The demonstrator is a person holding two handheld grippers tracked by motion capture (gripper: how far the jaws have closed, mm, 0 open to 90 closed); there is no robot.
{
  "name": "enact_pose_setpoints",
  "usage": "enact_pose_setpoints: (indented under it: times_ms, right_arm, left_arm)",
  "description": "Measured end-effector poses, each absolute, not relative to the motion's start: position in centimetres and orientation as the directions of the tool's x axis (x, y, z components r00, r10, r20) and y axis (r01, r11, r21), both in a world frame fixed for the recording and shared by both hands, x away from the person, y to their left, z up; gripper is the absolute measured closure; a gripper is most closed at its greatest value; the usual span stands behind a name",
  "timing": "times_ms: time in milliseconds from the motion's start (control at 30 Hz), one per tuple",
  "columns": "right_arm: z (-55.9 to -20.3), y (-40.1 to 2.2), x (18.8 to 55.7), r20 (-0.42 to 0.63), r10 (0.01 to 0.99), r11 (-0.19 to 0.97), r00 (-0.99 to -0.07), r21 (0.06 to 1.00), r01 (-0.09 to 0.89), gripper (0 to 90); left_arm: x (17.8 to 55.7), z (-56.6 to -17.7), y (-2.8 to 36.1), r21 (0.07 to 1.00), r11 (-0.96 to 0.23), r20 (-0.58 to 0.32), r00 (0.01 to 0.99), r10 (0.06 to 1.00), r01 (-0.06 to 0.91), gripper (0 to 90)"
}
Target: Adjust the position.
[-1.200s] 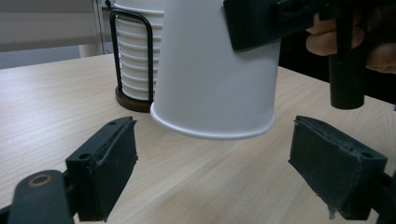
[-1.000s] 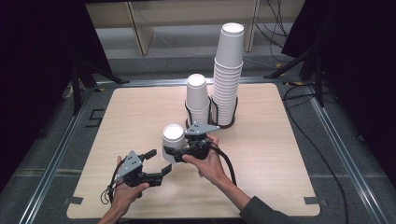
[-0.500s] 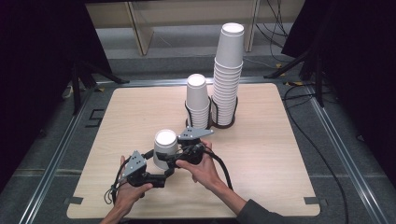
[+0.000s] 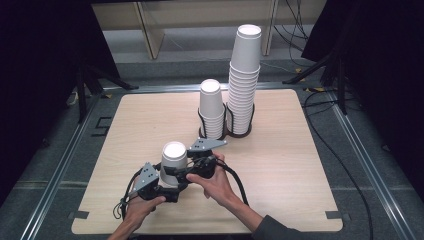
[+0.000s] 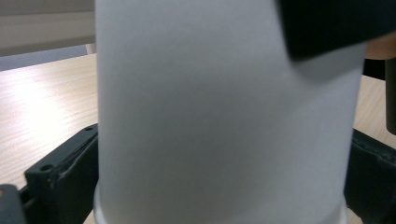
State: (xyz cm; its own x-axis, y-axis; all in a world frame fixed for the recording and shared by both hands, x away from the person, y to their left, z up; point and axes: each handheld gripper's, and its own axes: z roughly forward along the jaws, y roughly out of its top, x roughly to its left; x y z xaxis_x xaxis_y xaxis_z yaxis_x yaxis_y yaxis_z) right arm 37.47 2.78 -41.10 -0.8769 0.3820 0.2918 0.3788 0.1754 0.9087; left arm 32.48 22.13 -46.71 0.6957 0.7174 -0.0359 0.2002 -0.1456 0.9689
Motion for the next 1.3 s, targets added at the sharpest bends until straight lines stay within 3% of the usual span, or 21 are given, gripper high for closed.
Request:
enact_pose_setpoints:
  times_ms: [100, 333, 400, 500, 600, 633, 867, 1300]
  right_arm:
    - [-41.1, 2.8, 37.5, 0.295, 0.383, 0.176, -0.875, 0.907, 0.383, 19.9]
    - [-41.0, 2.4, 38.0, 0.301, 0.362, 0.202, -0.882, 0.899, 0.39, 16.5]
    - [-40.6, 2.0, 38.2, 0.355, 0.335, 0.232, -0.873, 0.867, 0.442, 15.7]
    - [-40.2, 1.3, 38.4, 0.322, 0.315, 0.266, -0.893, 0.873, 0.408, 16.1]
    - [-39.6, 0.9, 38.2, 0.344, 0.319, 0.288, -0.883, 0.853, 0.436, 16.5]
    - [-39.6, 0.8, 38.5, 0.311, 0.294, 0.292, -0.904, 0.871, 0.394, 16.7]
    - [-38.2, -0.7, 38.6, 0.291, 0.294, 0.324, -0.911, 0.866, 0.381, 17.3]
    - [-38.7, -0.7, 38.4, 0.298, 0.272, 0.417, -0.915, 0.82, 0.391, 18.5]
  left_arm:
    - [32.5, -46.8, 22.1, 0.973, -0.122, -0.051, 0.702, 0.711, 0.194, 3.3]
    - [32.3, -46.5, 22.2, 0.964, -0.197, 0.011, 0.71, 0.704, 0.179, 9.1]
    - [32.3, -46.4, 22.1, 0.965, -0.213, 0.036, 0.723, 0.69, 0.156, 10.6]
    - [32.1, -46.3, 22.0, 0.962, -0.236, 0.058, 0.737, 0.674, 0.14, 11.9]
    - [31.9, -46.1, 22.0, 0.951, -0.279, 0.09, 0.748, 0.657, 0.13, 12.5]
    - [31.8, -46.0, 22.0, 0.947, -0.294, 0.102, 0.751, 0.652, 0.127, 12.7]
    - [31.5, -46.0, 21.8, 0.921, -0.374, 0.166, 0.755, 0.634, 0.112, 13.6]
    - [31.0, -46.0, 21.5, 0.855, -0.513, 0.268, 0.779, 0.567, 0.08, 14.4]
